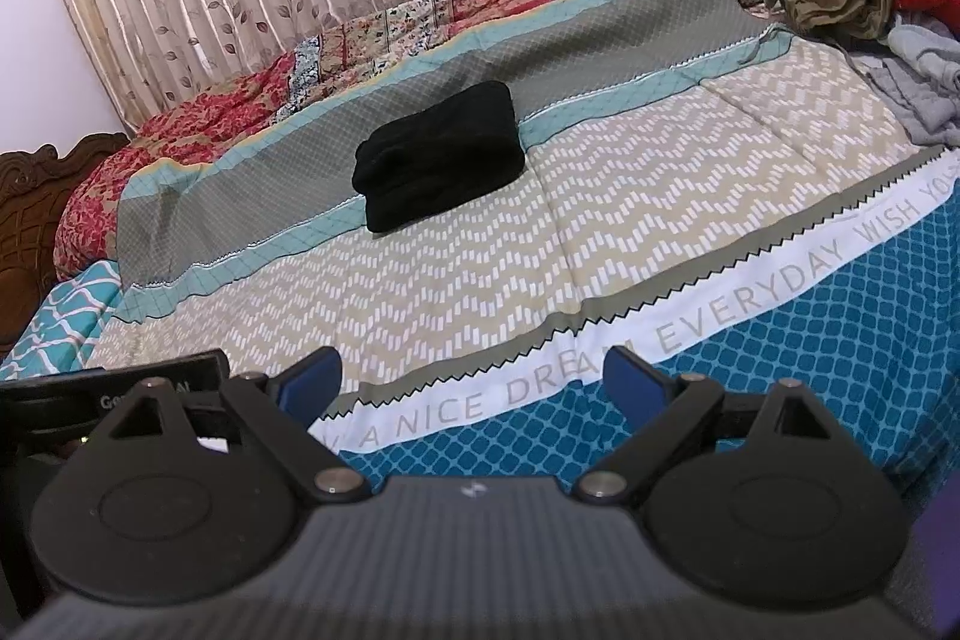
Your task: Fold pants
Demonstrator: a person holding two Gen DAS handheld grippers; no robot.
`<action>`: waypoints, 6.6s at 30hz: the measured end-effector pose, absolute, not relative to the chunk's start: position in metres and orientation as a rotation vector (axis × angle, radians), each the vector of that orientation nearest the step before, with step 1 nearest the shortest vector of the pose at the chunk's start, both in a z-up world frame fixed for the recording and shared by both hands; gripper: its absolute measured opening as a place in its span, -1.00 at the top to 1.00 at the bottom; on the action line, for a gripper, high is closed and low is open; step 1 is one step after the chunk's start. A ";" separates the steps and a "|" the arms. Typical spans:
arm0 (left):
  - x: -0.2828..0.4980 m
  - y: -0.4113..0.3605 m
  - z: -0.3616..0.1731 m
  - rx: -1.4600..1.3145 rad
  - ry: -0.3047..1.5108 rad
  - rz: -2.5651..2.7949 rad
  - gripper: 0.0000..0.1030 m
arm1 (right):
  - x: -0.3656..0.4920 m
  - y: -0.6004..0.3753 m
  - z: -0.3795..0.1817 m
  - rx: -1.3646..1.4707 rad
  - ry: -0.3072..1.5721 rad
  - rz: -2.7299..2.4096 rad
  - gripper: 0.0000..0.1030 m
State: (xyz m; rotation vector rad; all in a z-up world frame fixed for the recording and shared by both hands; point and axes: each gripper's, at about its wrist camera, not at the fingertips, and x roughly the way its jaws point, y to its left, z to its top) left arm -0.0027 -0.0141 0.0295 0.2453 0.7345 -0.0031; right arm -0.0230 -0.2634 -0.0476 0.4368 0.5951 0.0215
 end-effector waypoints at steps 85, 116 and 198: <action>-0.005 -0.009 -0.031 0.245 1.020 -0.015 -1.00 | -0.017 -0.232 -0.073 0.346 0.773 -0.037 -0.86; -0.009 -0.007 -0.045 0.286 1.042 -0.007 -1.00 | -0.015 -0.229 -0.073 0.352 0.789 -0.033 -0.86; -0.014 -0.005 -0.030 0.233 0.984 -0.054 -1.00 | -0.016 -0.227 -0.069 0.317 0.777 -0.028 -0.86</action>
